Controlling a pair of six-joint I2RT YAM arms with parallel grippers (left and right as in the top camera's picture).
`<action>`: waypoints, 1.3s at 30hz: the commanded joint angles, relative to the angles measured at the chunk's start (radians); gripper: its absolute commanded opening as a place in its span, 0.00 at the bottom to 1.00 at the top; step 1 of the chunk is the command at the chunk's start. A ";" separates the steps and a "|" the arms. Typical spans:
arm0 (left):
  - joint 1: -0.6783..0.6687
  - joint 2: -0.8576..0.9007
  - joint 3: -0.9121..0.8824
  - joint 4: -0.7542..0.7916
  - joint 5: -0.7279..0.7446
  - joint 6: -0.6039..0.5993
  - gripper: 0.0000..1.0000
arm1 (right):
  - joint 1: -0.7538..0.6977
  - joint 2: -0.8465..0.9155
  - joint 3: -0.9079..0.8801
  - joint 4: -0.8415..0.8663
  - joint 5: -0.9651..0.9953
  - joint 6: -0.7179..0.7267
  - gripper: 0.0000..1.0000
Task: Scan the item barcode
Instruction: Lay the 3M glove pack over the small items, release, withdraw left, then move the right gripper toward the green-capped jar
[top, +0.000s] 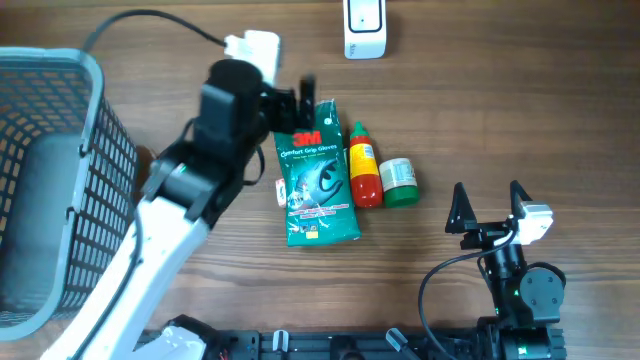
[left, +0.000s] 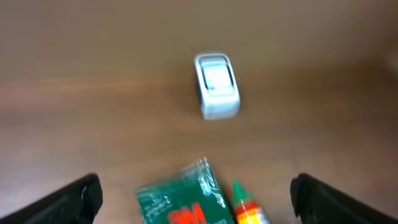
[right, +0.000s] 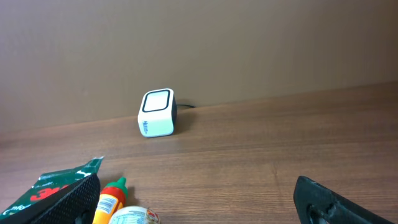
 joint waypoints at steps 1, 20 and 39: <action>0.018 -0.150 0.023 0.099 -0.300 0.001 1.00 | 0.002 -0.007 -0.001 0.002 -0.009 -0.018 1.00; 0.396 -0.493 0.023 0.233 -0.365 0.001 1.00 | 0.002 -0.007 -0.001 0.002 -0.010 -0.017 1.00; 0.499 -0.760 0.023 0.201 -0.328 -0.162 1.00 | 0.002 -0.007 -0.001 0.002 -0.009 -0.018 1.00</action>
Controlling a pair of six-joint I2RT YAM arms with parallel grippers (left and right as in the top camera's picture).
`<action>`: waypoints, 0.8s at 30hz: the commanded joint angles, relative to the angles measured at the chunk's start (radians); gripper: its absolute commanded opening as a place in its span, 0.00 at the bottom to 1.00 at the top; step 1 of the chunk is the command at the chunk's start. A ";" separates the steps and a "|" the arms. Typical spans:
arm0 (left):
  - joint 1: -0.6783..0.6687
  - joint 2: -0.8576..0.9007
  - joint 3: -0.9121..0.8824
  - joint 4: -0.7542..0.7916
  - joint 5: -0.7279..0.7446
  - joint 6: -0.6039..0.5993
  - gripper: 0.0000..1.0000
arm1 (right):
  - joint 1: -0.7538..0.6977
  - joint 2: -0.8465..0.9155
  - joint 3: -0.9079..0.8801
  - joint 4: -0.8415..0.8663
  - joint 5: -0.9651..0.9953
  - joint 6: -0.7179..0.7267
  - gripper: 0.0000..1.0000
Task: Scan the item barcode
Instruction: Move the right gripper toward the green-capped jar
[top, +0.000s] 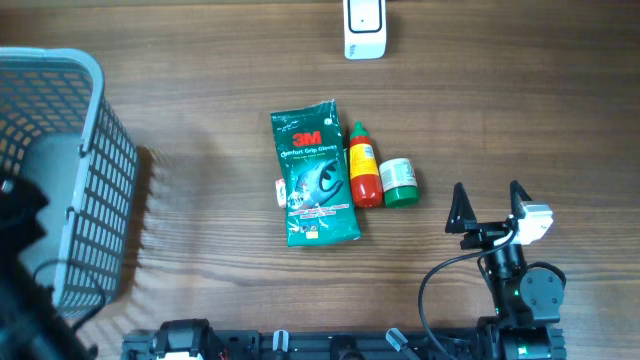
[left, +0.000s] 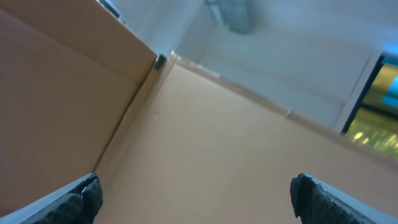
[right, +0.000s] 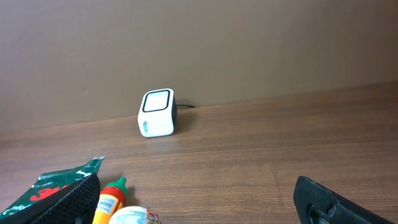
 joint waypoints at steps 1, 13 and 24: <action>0.006 -0.059 0.009 -0.008 0.015 -0.057 1.00 | 0.002 -0.007 -0.001 0.002 -0.010 -0.018 1.00; 0.006 -0.238 0.006 -0.126 0.017 -0.181 1.00 | 0.002 -0.007 -0.001 0.027 -0.275 0.589 0.99; 0.006 -0.239 -0.054 -0.114 0.044 -0.274 1.00 | 0.001 0.008 0.047 0.002 -0.547 0.829 0.99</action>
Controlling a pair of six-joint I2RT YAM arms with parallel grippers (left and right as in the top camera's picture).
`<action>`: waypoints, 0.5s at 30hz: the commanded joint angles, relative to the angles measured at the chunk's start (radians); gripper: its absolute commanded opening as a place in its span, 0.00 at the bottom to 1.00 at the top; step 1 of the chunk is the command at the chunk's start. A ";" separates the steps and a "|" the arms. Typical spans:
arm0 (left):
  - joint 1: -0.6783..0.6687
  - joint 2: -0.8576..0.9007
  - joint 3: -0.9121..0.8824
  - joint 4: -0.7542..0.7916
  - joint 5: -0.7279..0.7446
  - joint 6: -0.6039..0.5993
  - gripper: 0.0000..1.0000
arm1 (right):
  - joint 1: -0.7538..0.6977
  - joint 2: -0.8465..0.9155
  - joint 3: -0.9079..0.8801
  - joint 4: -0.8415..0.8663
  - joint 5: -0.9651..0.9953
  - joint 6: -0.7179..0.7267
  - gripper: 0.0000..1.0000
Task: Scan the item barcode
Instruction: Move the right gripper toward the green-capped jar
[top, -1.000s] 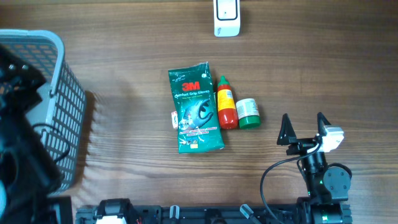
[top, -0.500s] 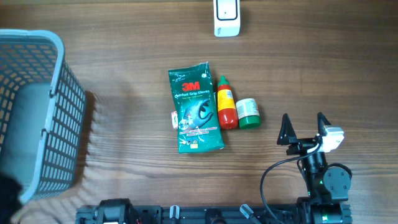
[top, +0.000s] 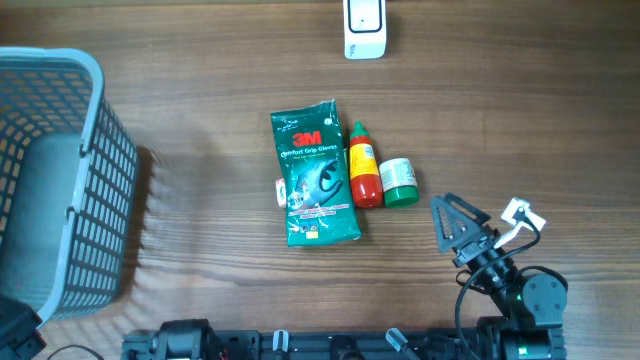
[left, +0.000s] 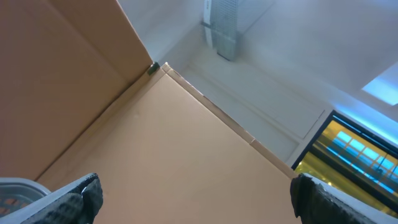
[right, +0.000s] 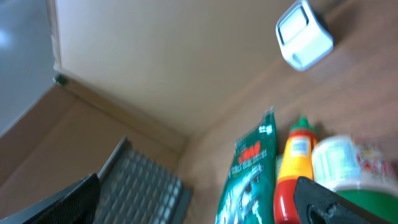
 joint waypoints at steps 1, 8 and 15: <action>0.006 0.002 -0.005 0.004 0.048 -0.030 1.00 | 0.001 0.027 0.072 -0.112 -0.030 -0.055 1.00; 0.006 0.000 -0.005 0.001 0.196 -0.029 1.00 | 0.001 0.342 0.409 -0.440 0.180 -0.238 0.99; 0.006 0.000 -0.005 -0.002 0.244 -0.026 1.00 | 0.002 0.862 0.882 -0.895 0.288 -0.274 0.99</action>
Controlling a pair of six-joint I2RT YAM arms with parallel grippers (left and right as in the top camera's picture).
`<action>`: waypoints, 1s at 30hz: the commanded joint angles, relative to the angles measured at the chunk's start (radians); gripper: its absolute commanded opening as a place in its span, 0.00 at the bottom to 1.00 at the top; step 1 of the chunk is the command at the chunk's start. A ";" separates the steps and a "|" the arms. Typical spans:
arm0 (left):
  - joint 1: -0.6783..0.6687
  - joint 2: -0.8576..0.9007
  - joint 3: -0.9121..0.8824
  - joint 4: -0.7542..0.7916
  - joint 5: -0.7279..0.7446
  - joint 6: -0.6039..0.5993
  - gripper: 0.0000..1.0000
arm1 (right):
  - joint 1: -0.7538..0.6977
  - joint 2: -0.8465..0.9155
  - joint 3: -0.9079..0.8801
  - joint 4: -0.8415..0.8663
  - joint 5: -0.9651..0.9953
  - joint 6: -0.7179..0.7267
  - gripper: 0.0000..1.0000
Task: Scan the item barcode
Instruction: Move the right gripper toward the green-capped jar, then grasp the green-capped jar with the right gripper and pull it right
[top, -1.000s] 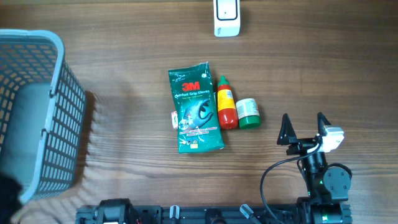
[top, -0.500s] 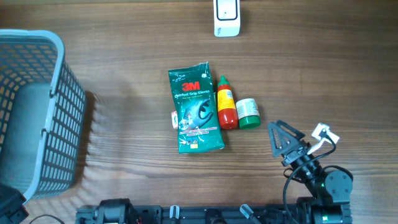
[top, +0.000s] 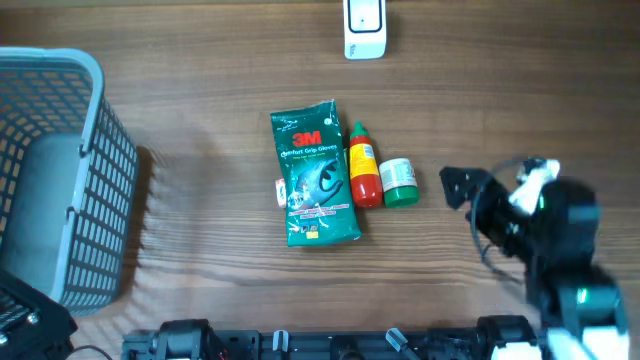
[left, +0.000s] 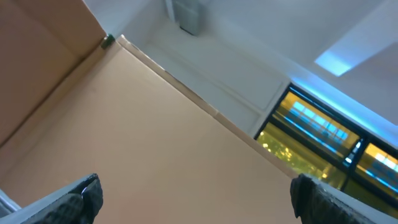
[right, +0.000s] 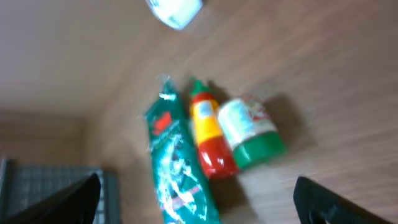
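The white scanner (top: 362, 28) stands at the table's far edge. At the middle lie a green 3M glove packet (top: 315, 185), a red sauce bottle (top: 363, 170) and a green-lidded jar (top: 399, 182), side by side. My right gripper (top: 462, 190) hovers open just right of the jar. Its wrist view looks down on the packet (right: 177, 168), bottle (right: 208, 137), jar (right: 252, 130) and scanner (right: 174, 9), blurred. My left gripper (left: 199, 205) is open and empty, pointing up at wall and ceiling.
A grey mesh basket (top: 50, 180) fills the left side of the table. A dark part of the left arm (top: 25, 320) shows at the front left corner. Bare wood lies between the basket and the packet.
My right arm has risen from the front edge, and its open gripper now sits close to the right of the jar. Its camera looks down on the items. The left camera has tilted further.
My left gripper was open over the top of the glove packet while the right arm rested at the front edge. Then the left arm was back at the front left corner, camera facing up. The right arm then tilted, and now hovers by the jar.
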 joint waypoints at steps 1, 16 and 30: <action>0.006 0.000 -0.005 0.002 0.038 -0.005 1.00 | 0.002 0.212 0.189 -0.162 0.069 0.005 0.99; 0.006 -0.050 -0.005 -0.010 0.038 -0.005 1.00 | 0.066 0.660 0.246 -0.132 -0.033 -0.222 1.00; 0.006 -0.097 -0.032 0.005 0.038 -0.005 1.00 | 0.407 0.808 0.246 0.024 0.554 -0.360 1.00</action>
